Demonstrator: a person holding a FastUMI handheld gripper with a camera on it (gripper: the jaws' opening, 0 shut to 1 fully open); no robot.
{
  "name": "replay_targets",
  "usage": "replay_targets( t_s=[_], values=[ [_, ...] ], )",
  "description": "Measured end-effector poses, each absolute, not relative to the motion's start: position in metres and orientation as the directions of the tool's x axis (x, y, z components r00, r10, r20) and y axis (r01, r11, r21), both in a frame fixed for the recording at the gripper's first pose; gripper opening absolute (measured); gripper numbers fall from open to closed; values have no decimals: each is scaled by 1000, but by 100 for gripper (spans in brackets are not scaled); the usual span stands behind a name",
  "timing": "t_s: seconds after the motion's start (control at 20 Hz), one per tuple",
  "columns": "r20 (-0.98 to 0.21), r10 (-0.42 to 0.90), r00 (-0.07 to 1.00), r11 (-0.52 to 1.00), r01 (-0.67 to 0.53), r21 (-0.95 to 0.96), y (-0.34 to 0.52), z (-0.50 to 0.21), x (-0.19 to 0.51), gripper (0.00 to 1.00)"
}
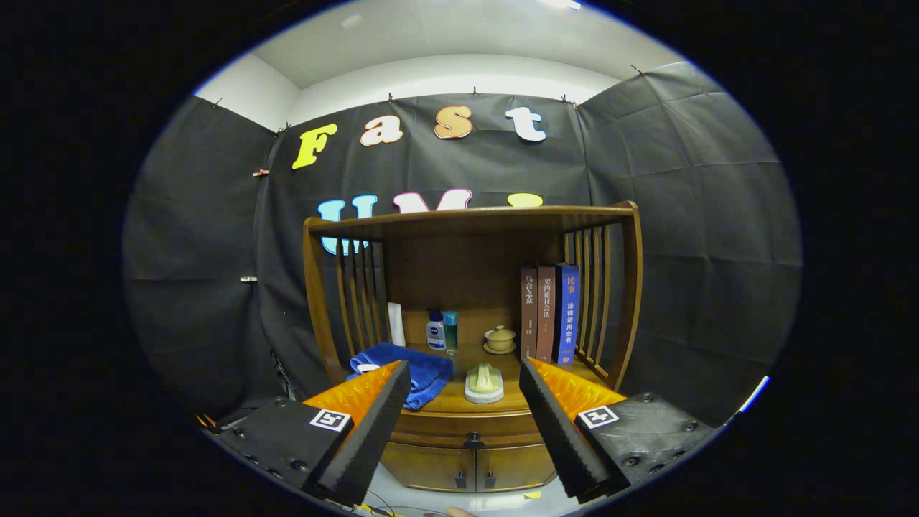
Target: Pull open the drawer, take out the items inside it, and place them on the countertop above the cabinet.
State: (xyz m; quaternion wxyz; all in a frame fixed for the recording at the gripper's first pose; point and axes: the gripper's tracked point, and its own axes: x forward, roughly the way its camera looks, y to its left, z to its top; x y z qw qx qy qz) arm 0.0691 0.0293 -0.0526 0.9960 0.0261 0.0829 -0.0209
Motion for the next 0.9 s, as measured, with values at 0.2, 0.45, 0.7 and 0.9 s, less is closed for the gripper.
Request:
replay_targets(
  t_s=[0.2,0.45,0.7,0.9],
  values=[
    [-155,-38,987,998,45,39,29,-43,58,99],
    [-159,-35,987,998,41,37,30,-40,50,99],
    [-163,-32,986,999,38,32,32,-40,49,99],
    [-162,-29,986,999,35,33,33,-39,48,99]
  ],
)
